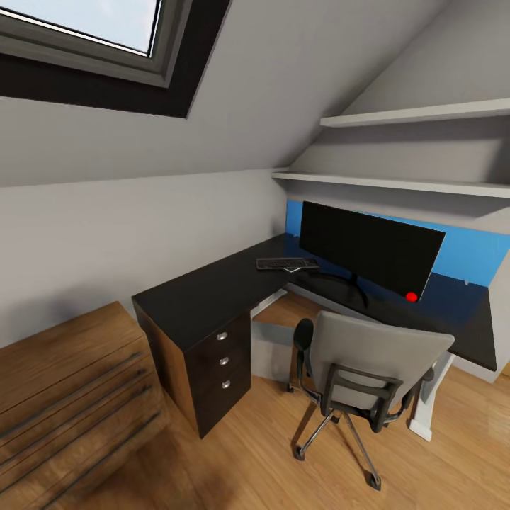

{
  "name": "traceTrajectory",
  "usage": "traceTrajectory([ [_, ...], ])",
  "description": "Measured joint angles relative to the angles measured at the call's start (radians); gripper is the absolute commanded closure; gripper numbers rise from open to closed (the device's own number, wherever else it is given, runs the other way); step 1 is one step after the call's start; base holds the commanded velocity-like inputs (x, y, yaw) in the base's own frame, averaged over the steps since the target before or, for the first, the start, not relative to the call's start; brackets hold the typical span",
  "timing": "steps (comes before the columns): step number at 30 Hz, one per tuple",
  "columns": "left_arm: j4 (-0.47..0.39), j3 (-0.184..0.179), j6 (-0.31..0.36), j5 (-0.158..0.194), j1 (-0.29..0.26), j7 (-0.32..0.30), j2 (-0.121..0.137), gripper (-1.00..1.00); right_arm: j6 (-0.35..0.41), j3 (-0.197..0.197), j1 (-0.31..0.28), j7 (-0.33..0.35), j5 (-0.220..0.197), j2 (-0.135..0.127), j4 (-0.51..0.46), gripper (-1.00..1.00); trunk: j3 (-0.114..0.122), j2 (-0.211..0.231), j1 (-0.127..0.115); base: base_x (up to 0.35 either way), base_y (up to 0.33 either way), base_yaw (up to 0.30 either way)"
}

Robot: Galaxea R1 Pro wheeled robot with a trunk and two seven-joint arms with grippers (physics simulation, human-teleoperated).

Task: In the bedroom, organize the workspace by keeping the computer under the desk, ensuring the monitor is on the desk, placing the keyboard on the desk next to the monitor, placing the mouse on the desk next to the keyboard, moving the folder from the swivel chair onto the desk next to the mouse, stacking the notebook on top of the folder with the pen on top of the notebook, and positioning the swivel chair next to the desk.

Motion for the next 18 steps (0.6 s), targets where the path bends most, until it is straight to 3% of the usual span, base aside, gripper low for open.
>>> traceTrajectory([
  [7,0.0,-0.001,0.0,0.0,0.0,0.0,0.0,-1.0,-0.003,-0.002,0.0,-0.02,-0.003,-0.004,-0.029,-1.0,0.0,0.0,0.0,0.0,0.0,-0.023],
  [12,0.0,-0.001,0.0,-0.001,0.0,0.0,-0.001,-1.0,-0.004,-0.003,0.0,-0.021,-0.003,-0.007,-0.053,-1.0,0.0,0.0,0.0,-0.022,0.013,-0.214],
  [18,0.0,-0.003,-0.002,-0.001,0.0,0.0,-0.002,-1.0,-0.003,-0.003,0.0,-0.021,-0.003,-0.02,-0.066,-1.0,-0.001,0.0,0.0,-0.215,0.148,-0.262],
])
